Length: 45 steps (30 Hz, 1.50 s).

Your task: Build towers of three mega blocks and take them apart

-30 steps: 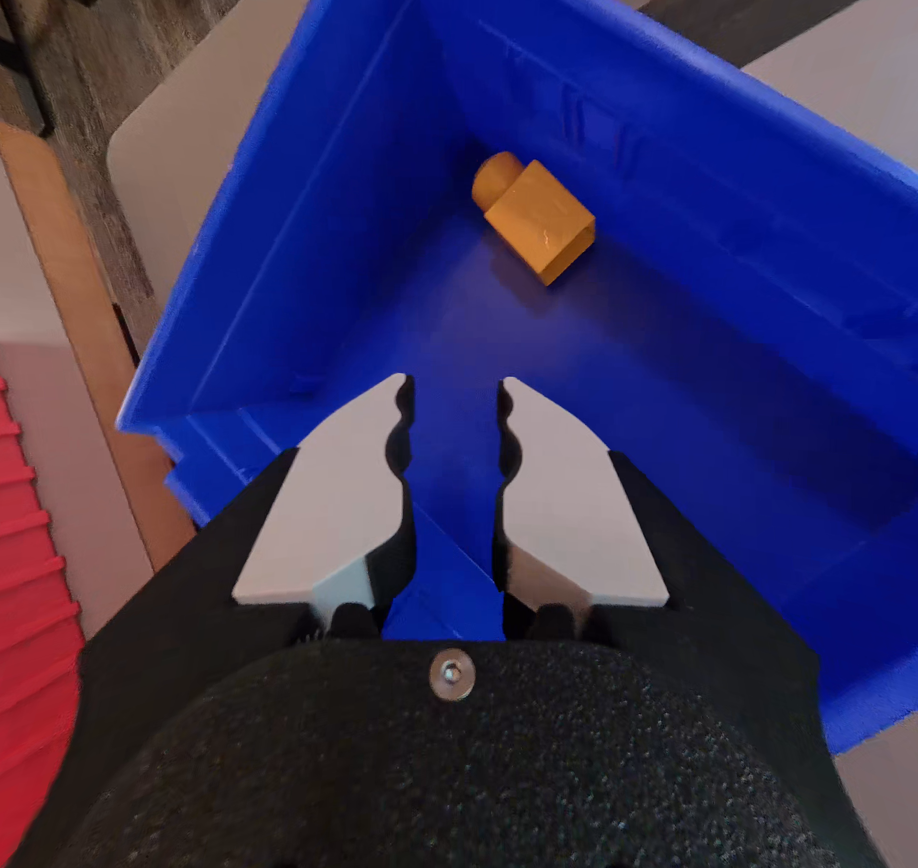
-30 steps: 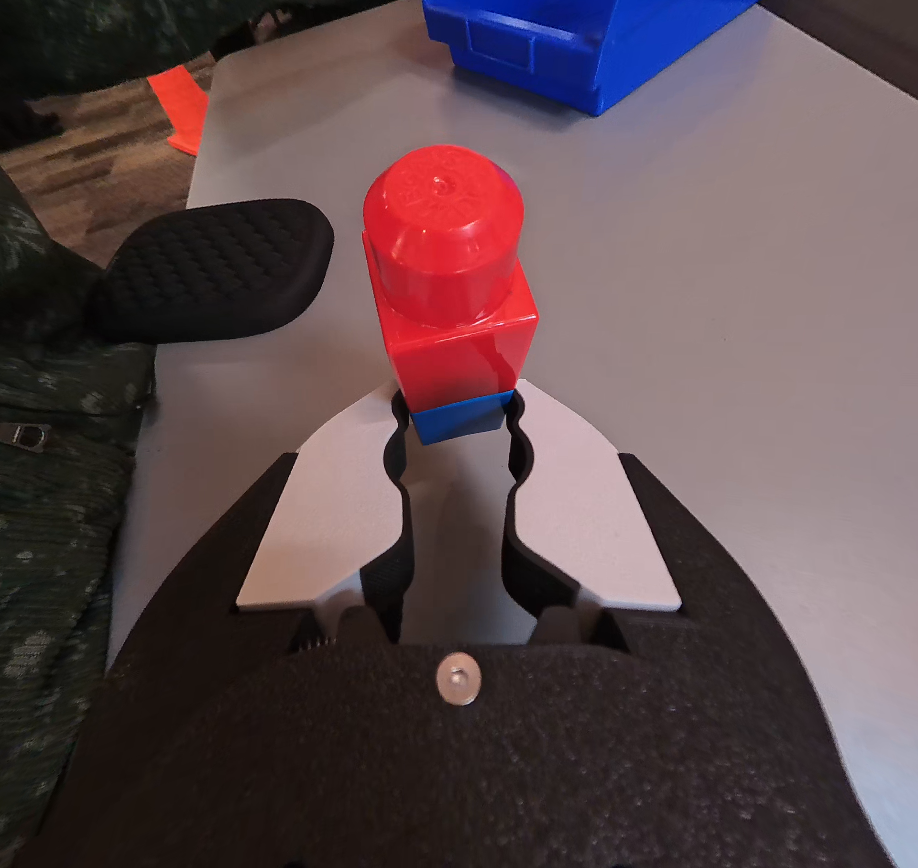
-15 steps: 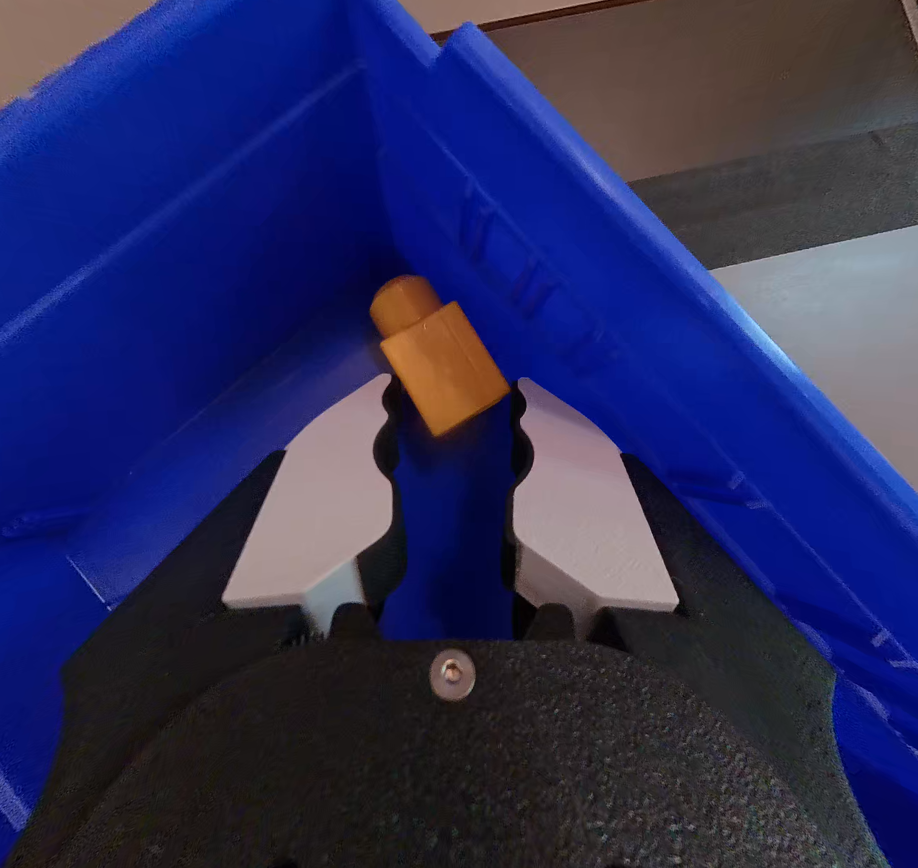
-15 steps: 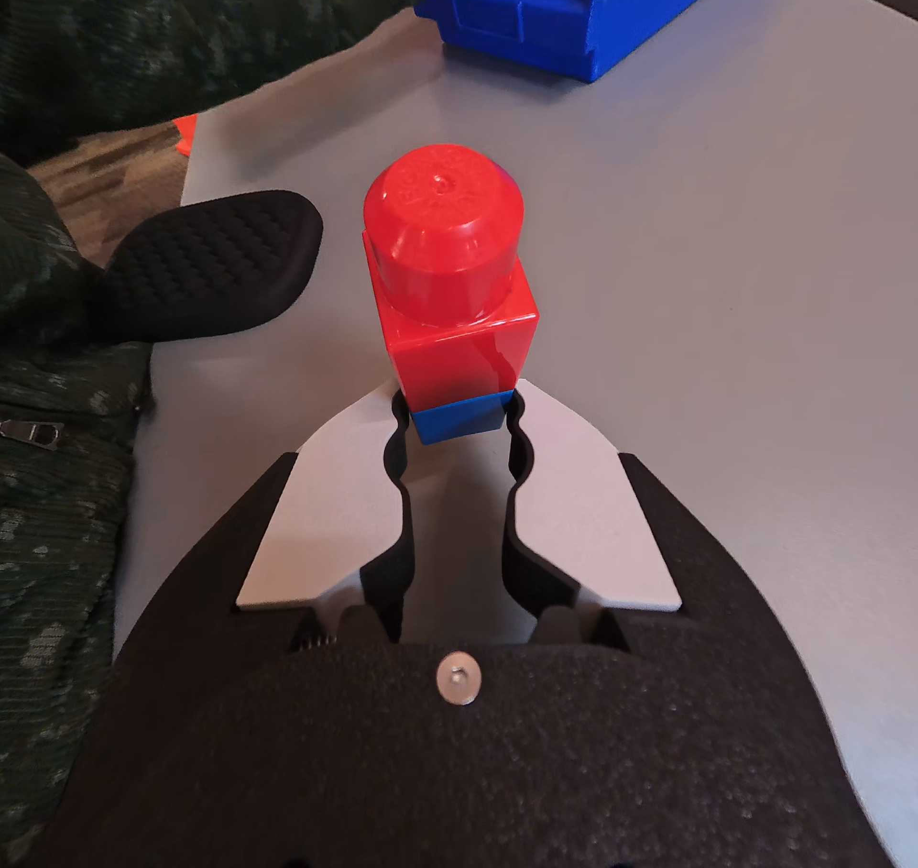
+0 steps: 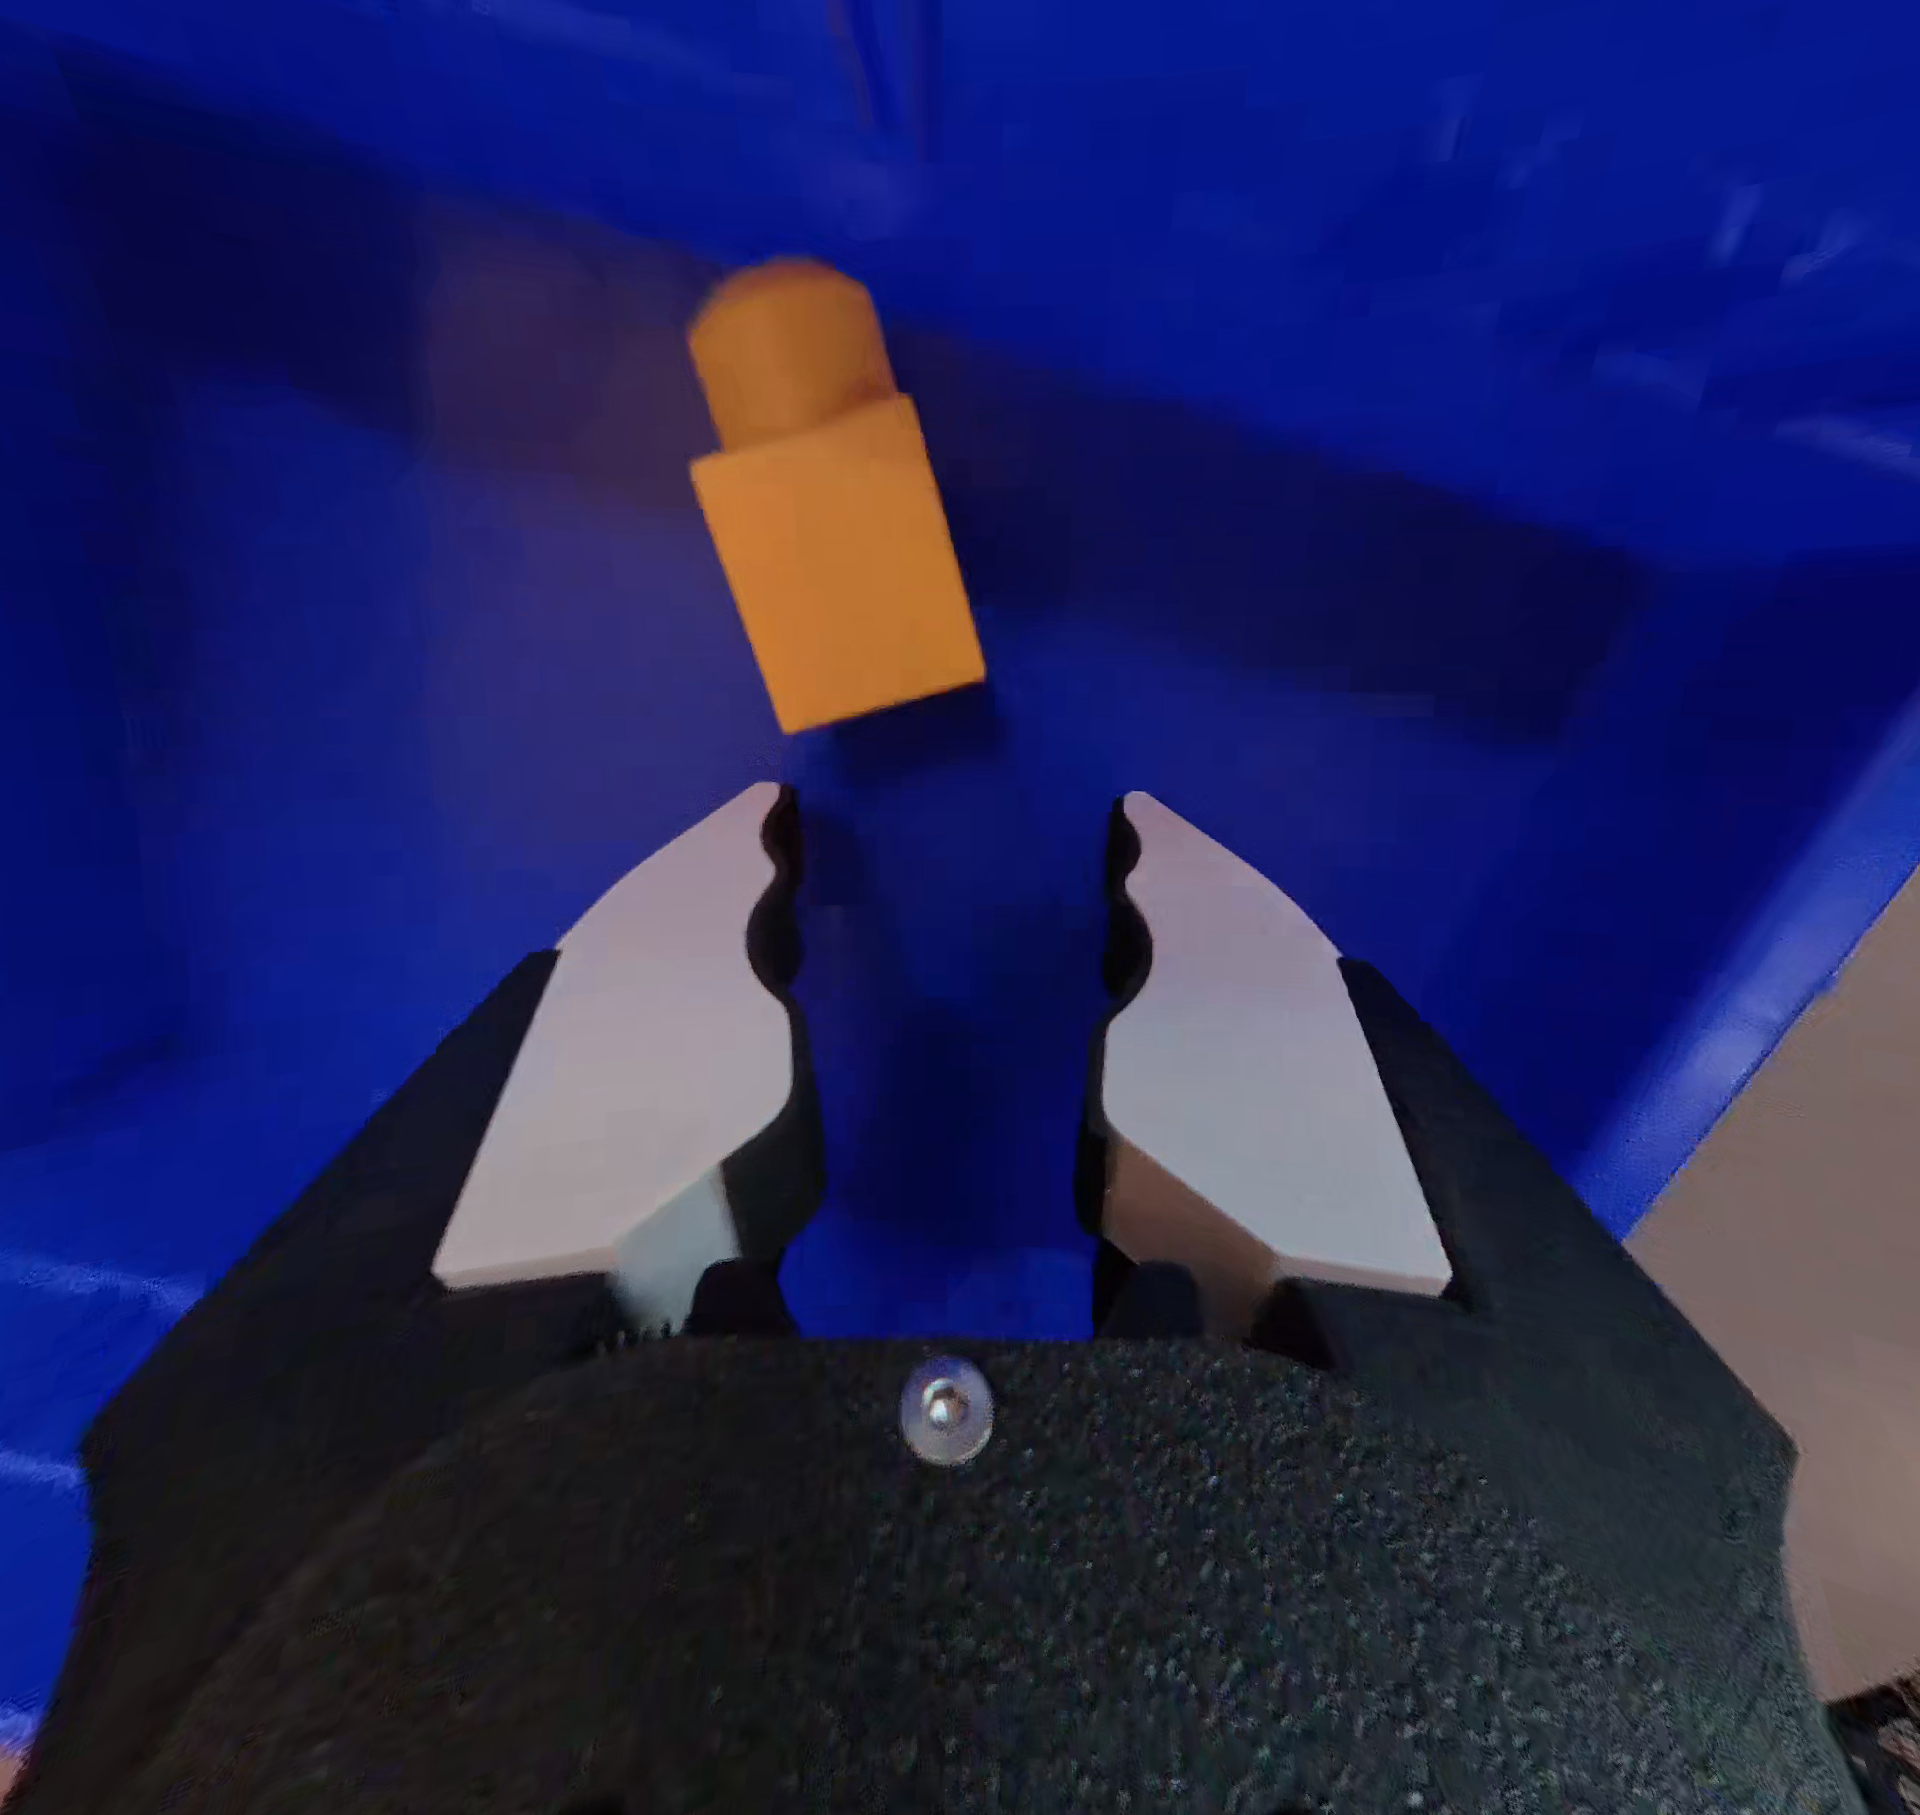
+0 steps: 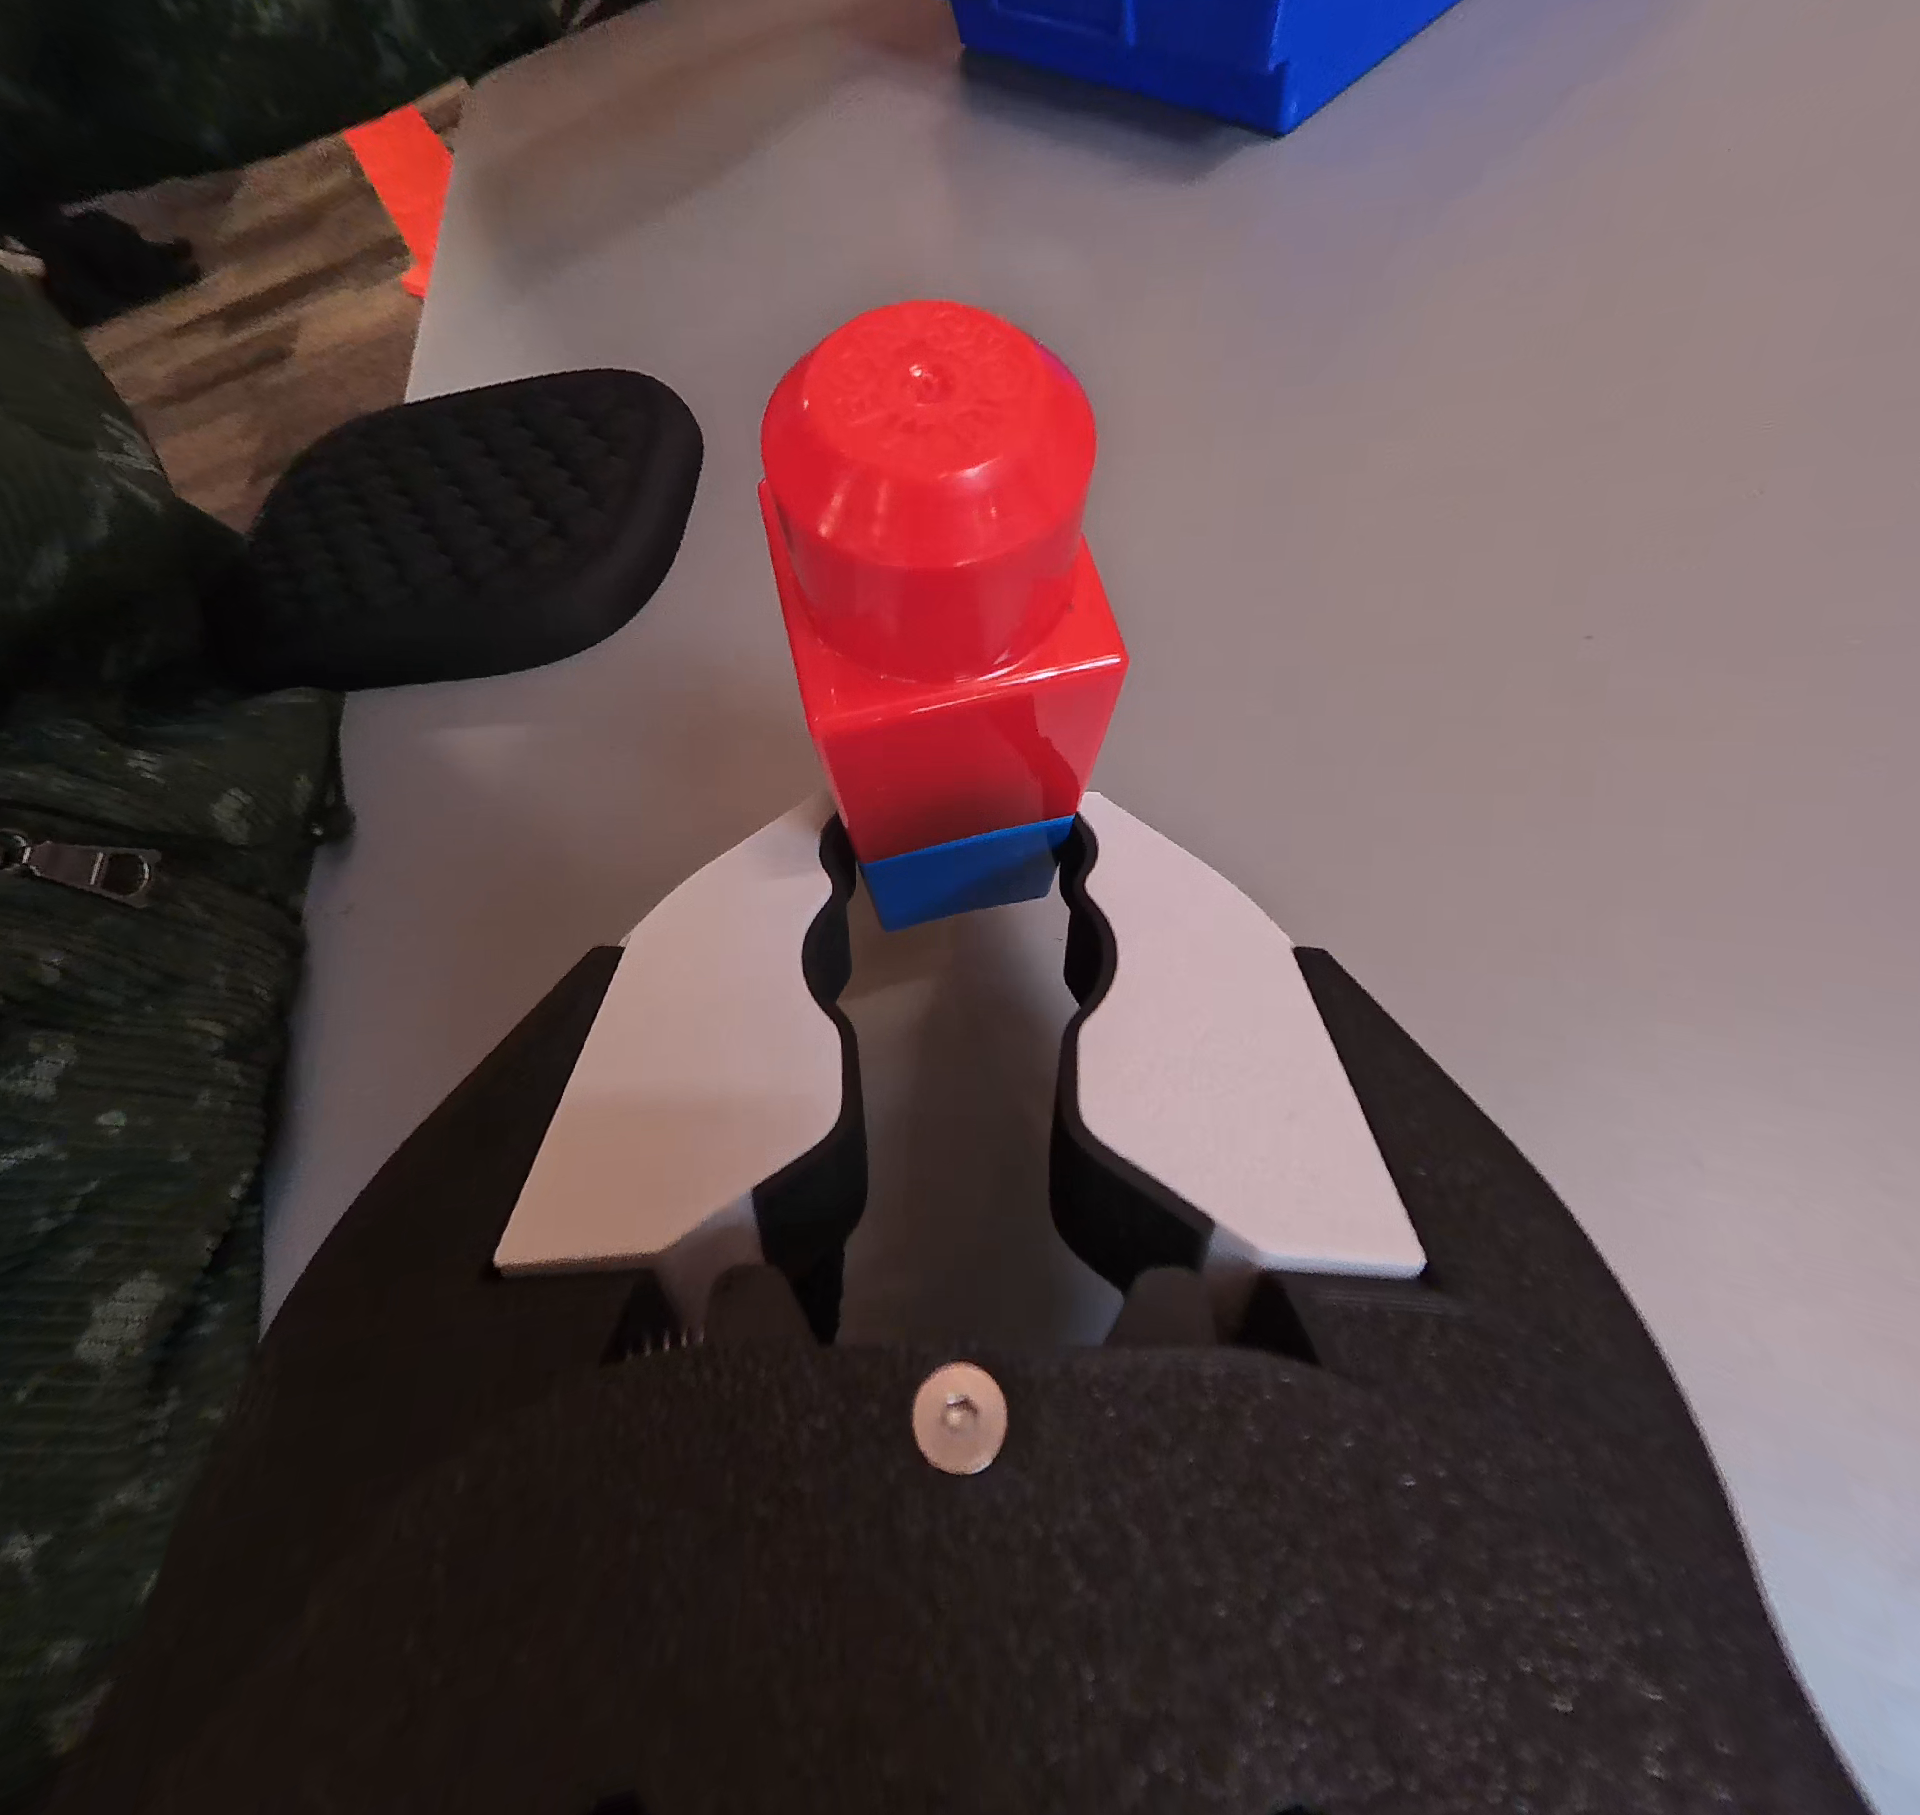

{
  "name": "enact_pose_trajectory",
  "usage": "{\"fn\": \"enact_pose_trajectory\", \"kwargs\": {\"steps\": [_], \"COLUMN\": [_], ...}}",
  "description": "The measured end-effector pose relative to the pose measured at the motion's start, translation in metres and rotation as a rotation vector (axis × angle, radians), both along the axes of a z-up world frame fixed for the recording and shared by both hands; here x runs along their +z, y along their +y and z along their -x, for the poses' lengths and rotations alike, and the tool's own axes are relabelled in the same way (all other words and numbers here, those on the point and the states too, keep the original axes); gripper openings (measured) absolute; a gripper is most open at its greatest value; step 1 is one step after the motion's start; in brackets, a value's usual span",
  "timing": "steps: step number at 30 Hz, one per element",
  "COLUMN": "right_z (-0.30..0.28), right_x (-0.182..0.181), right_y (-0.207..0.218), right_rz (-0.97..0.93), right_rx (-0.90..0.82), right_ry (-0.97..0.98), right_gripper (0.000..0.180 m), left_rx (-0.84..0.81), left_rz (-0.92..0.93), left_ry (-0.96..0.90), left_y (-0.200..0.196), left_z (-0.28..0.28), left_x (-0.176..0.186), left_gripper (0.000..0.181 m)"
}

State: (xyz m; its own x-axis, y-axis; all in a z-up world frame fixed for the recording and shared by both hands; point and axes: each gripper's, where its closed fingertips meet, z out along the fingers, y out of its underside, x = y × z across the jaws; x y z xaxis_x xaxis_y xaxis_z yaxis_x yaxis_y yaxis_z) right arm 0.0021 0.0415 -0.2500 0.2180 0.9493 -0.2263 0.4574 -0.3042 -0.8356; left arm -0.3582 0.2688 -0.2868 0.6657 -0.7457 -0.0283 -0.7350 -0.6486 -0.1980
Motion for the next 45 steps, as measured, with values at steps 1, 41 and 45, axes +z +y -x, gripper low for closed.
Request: {"fn": "enact_pose_trajectory", "kwargs": {"steps": [1, 41, 45], "right_z": [0.000, 0.021, 0.025], "right_x": [0.000, 0.003, 0.003], "right_y": [0.000, 0.000, -0.002], "right_rz": [0.002, -0.068, -0.037], "right_rx": [0.003, -0.050, -0.061], "right_ry": [-0.001, -0.004, 0.005], "right_gripper": [0.038, 0.038, 0.038], "left_rx": [0.008, -0.353, -0.394], "left_rz": [-0.009, -0.321, -0.286], "left_ry": [0.017, -1.542, -1.518], "left_y": [0.000, -0.199, -0.210], "left_z": [0.002, -0.367, -0.378], "left_x": [0.002, 0.159, 0.146], "left_gripper": [0.057, 0.037, 0.036]}}
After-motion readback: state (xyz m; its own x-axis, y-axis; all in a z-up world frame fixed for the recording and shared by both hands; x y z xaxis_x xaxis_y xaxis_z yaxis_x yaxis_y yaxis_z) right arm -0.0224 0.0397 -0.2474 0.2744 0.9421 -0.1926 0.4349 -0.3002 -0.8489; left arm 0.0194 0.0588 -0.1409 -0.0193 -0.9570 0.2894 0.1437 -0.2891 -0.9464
